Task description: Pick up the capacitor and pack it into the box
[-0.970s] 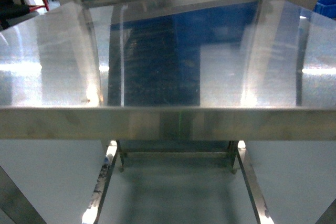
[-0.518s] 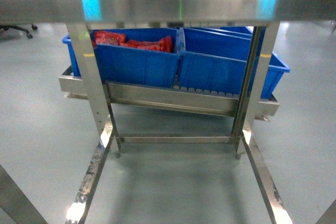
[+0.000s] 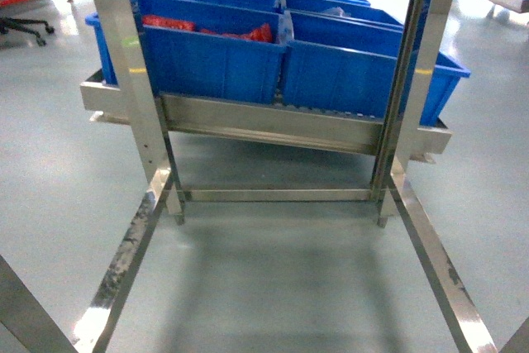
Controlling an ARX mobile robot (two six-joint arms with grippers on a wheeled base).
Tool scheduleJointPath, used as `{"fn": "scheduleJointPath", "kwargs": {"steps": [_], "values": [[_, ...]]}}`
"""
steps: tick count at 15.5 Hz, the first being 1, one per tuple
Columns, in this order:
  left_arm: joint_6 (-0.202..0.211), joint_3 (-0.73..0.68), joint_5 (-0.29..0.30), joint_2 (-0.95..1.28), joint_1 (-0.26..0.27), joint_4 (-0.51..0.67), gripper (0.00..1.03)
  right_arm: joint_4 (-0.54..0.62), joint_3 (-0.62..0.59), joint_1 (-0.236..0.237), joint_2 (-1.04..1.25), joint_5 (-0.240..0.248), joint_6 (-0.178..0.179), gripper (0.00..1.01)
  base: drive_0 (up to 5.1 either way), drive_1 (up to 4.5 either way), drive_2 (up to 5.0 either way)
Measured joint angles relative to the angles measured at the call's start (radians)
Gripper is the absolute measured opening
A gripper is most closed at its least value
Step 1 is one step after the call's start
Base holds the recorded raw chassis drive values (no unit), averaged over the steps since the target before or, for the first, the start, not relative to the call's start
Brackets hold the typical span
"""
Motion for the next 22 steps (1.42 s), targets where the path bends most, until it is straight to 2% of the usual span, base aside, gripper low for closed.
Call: {"fn": "scheduleJointPath", "kwargs": {"steps": [16,22], "values": [[0.000,0.000,0.001,0.000,0.000,-0.001,0.44,-0.001,0.000,0.000,0.000,0.000,0.000,0.98,0.0,0.00,0.0],[0.000,0.000,0.001,0.000,0.000,0.000,0.44,0.000,0.000,0.000,0.000,0.001,0.000,0.98,-4.8,2.64,2.6]]}}
